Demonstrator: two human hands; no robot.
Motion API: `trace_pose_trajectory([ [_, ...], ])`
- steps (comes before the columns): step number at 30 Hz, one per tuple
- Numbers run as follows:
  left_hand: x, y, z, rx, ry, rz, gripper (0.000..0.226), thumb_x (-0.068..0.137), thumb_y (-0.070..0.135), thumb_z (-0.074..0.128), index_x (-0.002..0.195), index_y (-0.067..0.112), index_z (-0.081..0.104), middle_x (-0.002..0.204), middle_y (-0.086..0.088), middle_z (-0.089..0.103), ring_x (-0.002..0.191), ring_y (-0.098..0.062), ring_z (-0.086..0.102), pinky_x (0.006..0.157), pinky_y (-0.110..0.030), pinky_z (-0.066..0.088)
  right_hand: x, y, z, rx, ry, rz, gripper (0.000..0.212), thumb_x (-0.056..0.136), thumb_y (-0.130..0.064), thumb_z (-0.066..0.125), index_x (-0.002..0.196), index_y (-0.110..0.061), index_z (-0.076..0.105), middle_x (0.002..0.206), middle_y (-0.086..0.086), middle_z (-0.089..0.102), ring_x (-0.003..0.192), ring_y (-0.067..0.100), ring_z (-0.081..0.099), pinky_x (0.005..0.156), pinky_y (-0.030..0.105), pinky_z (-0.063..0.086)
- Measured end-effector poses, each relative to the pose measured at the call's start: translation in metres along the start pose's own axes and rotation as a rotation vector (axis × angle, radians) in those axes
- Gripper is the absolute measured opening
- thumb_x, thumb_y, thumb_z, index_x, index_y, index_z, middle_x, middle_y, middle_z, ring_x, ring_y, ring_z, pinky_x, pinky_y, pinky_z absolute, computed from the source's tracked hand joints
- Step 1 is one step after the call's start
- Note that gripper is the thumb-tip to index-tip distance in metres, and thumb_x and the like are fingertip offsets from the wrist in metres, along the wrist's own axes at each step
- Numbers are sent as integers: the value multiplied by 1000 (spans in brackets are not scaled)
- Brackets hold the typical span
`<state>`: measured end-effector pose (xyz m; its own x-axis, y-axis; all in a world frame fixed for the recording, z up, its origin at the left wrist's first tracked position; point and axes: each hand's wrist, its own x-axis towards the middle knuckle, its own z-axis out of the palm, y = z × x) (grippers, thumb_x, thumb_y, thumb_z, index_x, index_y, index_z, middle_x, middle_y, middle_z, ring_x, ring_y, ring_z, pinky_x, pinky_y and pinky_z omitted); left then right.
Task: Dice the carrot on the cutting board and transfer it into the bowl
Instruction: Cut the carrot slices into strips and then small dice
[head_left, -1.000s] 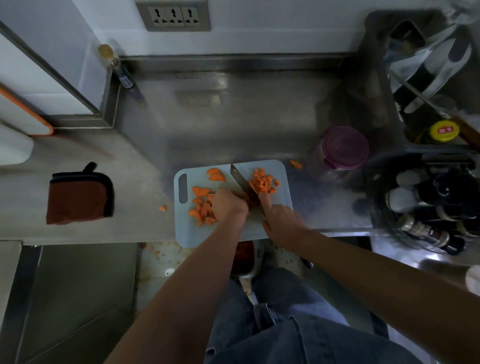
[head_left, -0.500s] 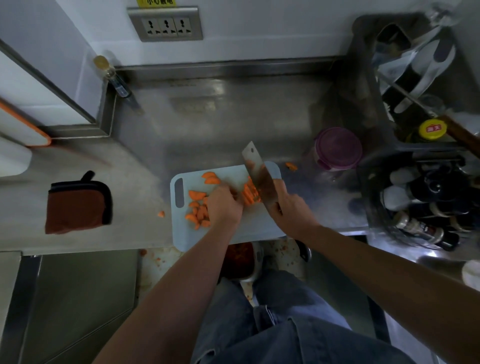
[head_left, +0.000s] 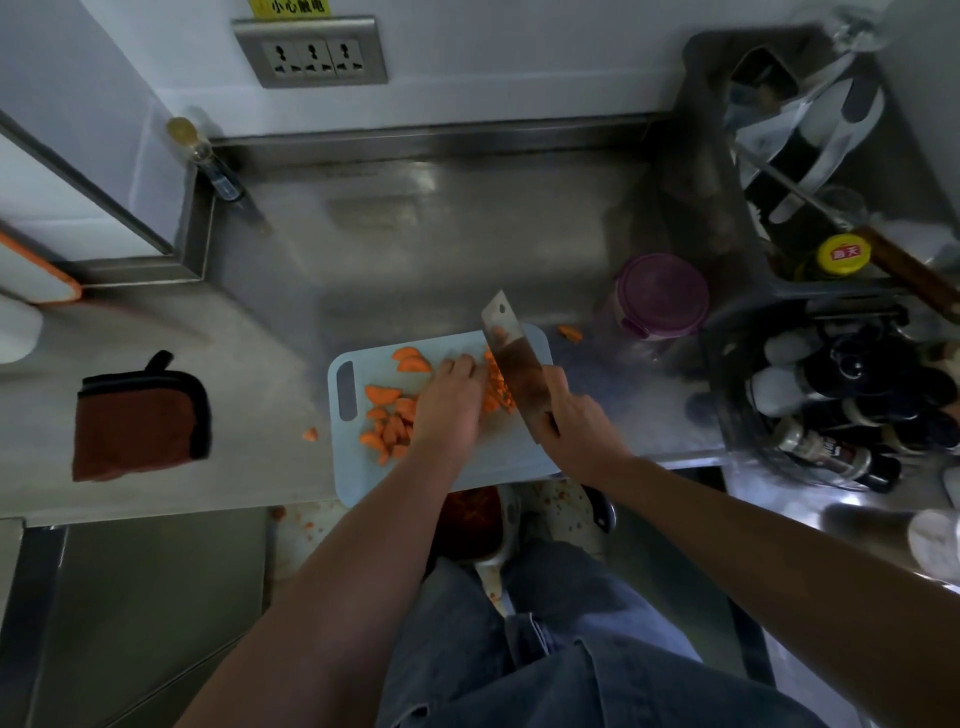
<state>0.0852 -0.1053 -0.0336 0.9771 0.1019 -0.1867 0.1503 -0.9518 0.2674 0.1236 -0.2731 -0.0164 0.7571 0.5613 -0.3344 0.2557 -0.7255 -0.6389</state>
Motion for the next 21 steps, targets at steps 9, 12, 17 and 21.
trace_pose_trajectory([
  [9, 4, 2, -7, 64, -66, 33, 47, 91, 12, 55, 137, 13, 45, 128, -10, 46, 120, -26, 45, 98, -36, 43, -4, 5, -1, 6, -3, 32, 31, 97, -17, 43, 124, -20, 29, 74, 5, 64, 59, 19, 62, 61, 46, 55],
  [12, 3, 3, -9, 81, -91, 25, 46, 91, 14, 57, 135, 12, 46, 127, -10, 46, 120, -26, 45, 96, -36, 43, -6, 5, -1, 4, -17, 29, 33, 96, -18, 43, 125, -21, 29, 76, 6, 65, 61, 21, 63, 62, 48, 55],
  [17, -3, 0, -8, 79, -123, -34, 40, 90, 16, 60, 129, 11, 50, 123, -9, 47, 116, -26, 47, 93, -36, 44, -7, -1, -3, -11, -60, 33, 44, 95, -16, 43, 136, -17, 26, 75, 7, 64, 61, 22, 62, 61, 46, 55],
  [21, -14, -2, -3, 108, -79, -139, 30, 91, 22, 59, 119, 13, 55, 121, -7, 51, 115, -25, 48, 91, -35, 43, -6, -8, 0, -84, -110, 18, 67, 91, -15, 46, 149, -19, 11, 65, 2, 53, 55, 19, 52, 55, 38, 46],
])
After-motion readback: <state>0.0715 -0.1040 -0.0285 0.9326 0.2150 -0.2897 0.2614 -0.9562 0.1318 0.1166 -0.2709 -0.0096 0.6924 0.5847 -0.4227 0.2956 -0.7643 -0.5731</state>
